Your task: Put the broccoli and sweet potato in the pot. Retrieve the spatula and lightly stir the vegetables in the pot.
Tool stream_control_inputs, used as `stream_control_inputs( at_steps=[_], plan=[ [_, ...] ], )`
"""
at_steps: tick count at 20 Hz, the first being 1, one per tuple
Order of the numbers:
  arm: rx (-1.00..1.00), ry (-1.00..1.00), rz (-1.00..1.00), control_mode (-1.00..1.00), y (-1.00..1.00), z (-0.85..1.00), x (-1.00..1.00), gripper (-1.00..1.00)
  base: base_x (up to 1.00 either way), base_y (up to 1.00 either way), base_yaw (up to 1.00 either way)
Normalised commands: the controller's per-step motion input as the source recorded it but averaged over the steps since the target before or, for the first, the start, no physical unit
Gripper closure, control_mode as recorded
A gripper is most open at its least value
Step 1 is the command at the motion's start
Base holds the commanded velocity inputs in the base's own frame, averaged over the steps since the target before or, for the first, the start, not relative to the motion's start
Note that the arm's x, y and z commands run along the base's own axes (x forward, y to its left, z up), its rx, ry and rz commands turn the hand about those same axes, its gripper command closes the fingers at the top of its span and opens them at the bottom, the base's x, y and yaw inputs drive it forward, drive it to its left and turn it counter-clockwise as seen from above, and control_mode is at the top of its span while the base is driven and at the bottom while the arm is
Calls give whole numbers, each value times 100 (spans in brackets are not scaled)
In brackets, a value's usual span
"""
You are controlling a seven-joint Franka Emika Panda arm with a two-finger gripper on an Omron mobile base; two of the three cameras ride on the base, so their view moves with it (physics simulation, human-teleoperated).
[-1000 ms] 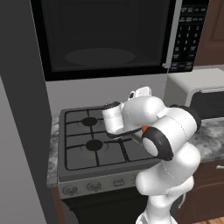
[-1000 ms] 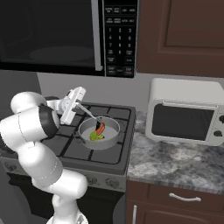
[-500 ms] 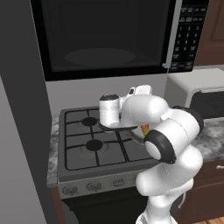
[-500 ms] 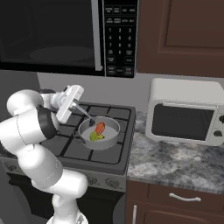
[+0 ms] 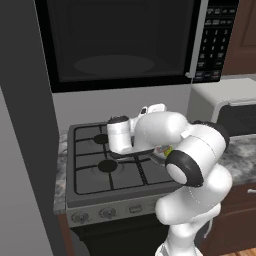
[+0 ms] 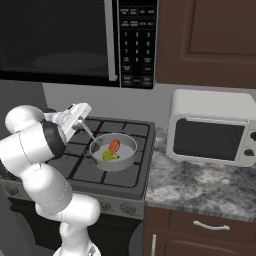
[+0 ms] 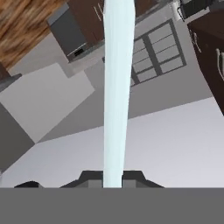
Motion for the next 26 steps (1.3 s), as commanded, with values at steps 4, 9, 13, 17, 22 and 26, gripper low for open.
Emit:
stream_control_inputs(
  at_steps=[4, 9, 13, 17, 22, 26],
  plan=[
    [0, 9, 0, -100, 1, -23, 10, 100, 0, 0, 0],
    [0, 2, 0, -100, -3, -15, 8, 100, 0, 0, 0],
    [0, 0, 0, -100, -18, -25, 21, 100, 0, 0, 0],
    [0, 0, 0, -100, -28, -19, 24, 100, 0, 0, 0],
    [0, 0, -1, -100, -35, -8, 27, 100, 0, 0, 0],
    [0, 0, -3, -100, -24, 0, 21, 100, 0, 0, 0]
  ],
)
